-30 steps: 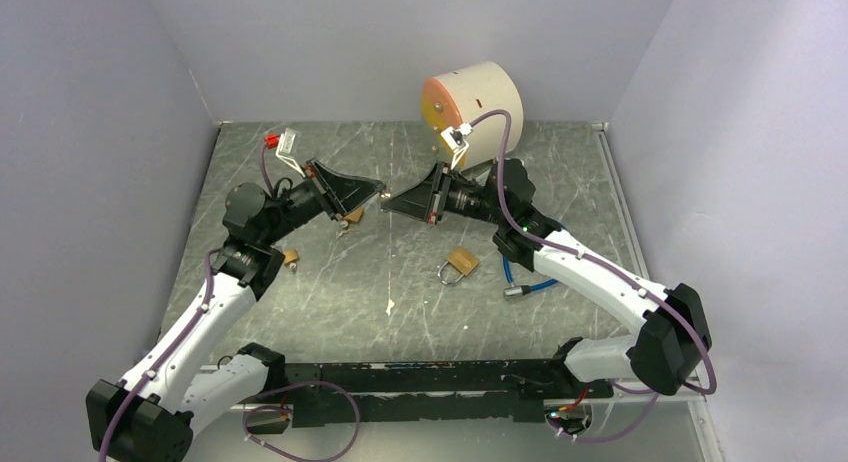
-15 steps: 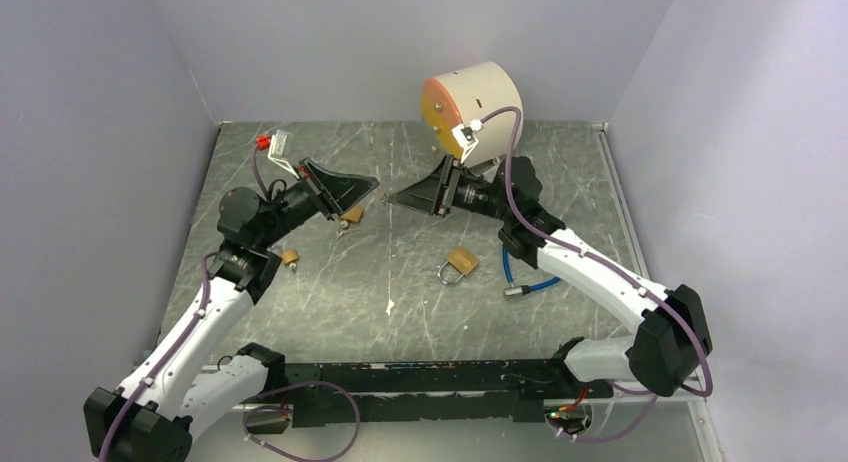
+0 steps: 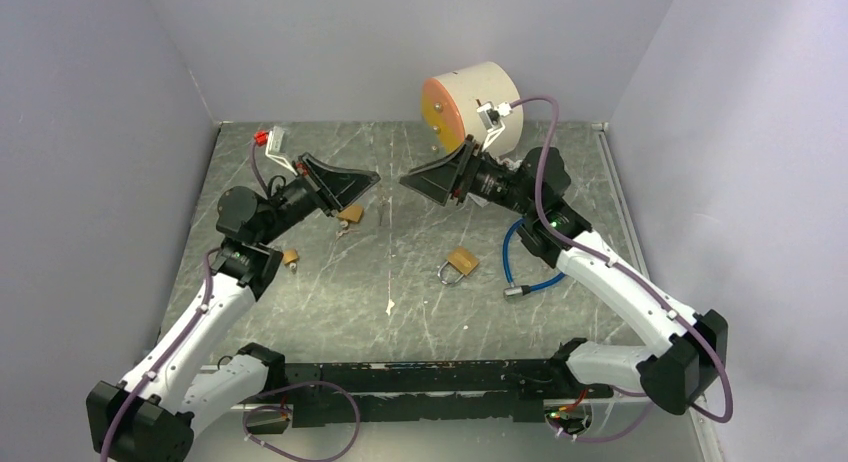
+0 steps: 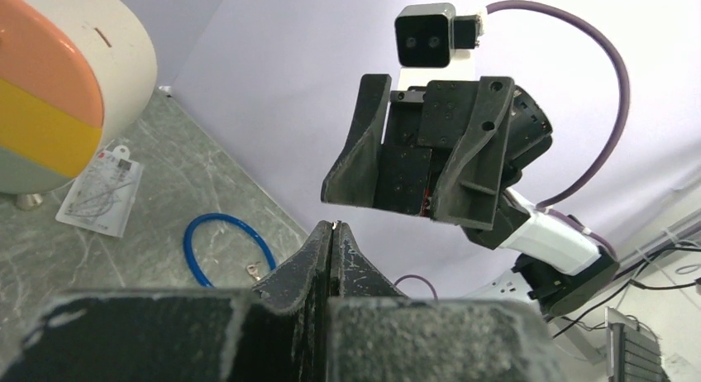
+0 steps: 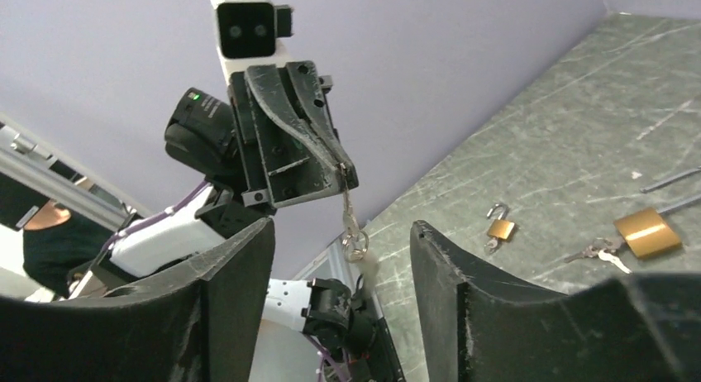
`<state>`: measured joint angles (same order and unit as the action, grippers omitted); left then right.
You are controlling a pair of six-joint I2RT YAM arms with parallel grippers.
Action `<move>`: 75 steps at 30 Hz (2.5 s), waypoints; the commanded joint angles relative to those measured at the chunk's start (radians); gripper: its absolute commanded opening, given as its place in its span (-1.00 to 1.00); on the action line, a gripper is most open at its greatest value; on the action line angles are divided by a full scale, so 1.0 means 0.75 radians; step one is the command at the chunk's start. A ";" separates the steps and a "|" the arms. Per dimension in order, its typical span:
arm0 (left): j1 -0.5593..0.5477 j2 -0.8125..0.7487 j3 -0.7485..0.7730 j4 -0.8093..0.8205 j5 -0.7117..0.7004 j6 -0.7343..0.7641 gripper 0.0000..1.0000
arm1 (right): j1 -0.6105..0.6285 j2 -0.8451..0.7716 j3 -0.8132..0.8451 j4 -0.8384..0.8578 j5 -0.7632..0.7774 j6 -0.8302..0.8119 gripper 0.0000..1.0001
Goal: Unlock with the key
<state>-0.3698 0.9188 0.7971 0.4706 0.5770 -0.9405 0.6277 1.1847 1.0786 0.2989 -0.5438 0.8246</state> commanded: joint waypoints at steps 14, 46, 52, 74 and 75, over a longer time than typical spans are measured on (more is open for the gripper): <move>0.003 0.103 -0.001 0.434 0.023 -0.281 -0.95 | 0.048 0.152 0.077 0.265 -0.177 0.011 -0.46; 0.003 -0.027 0.016 -0.050 -0.255 -0.147 0.41 | 0.027 0.144 -0.037 0.311 -0.165 0.013 -1.00; 0.002 -0.079 0.233 -0.882 -0.508 0.056 0.59 | -0.033 0.006 -0.178 0.149 -0.122 -0.067 -1.00; -0.492 1.055 0.411 -0.454 0.062 -0.007 0.07 | -0.389 -0.378 -0.518 -0.906 0.672 -0.192 -1.00; -0.500 1.108 0.464 -0.505 0.051 -0.012 0.05 | -0.405 -0.389 -0.528 -0.907 0.669 -0.200 -1.00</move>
<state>-0.7136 1.6432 1.0031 0.0475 0.5850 -0.9714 0.3607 0.9428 0.6949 -0.3500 -0.0761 0.6952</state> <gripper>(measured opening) 0.547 0.013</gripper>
